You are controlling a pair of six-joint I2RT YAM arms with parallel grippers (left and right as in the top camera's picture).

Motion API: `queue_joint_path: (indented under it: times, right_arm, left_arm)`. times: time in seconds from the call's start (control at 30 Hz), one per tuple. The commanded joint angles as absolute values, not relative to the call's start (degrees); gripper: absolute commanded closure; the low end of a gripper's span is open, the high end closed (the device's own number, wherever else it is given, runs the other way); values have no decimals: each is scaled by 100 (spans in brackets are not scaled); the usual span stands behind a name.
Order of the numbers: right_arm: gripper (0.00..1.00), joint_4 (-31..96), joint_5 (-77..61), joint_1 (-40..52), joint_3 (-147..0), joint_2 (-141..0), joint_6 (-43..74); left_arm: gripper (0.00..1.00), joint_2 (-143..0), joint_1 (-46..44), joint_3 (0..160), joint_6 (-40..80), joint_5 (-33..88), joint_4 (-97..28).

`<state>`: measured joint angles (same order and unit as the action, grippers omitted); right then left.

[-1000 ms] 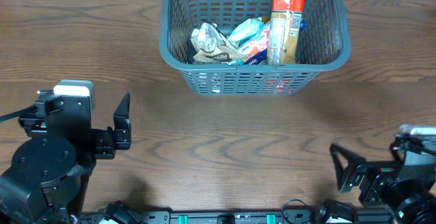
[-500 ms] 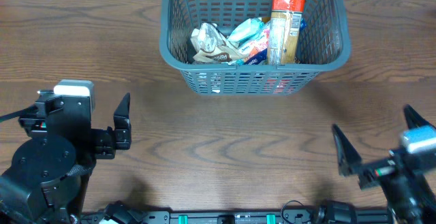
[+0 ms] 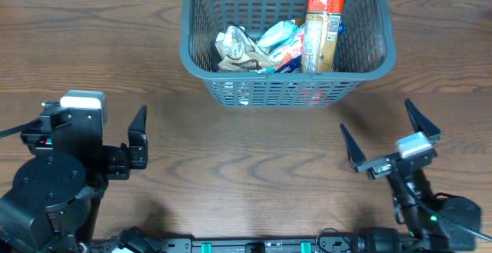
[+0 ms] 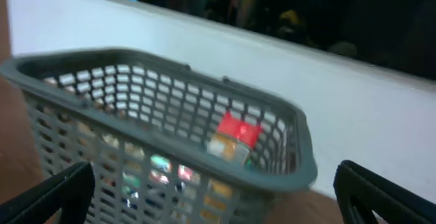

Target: Pack container

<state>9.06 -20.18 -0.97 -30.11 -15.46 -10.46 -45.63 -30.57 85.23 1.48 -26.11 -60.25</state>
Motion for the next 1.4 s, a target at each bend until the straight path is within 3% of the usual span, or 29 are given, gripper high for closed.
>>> queue_joint_path:
  times: [0.0, 0.33, 1.37]
  right_arm:
    - [1, 478, -1511, -43, -2252, -1227, -528]
    - [1, -541, -985, -43, -1000, -598, 128]
    - [1, -770, -423, 21, -30, -27, 123]
  left_arm:
    - [1, -4550, -3057, 8573, 158, -2659, -6042]
    - [1, -4550, -3057, 8573, 158, -2659, -6042]
    - [1, -4550, -3057, 8573, 158, -2659, -6042]
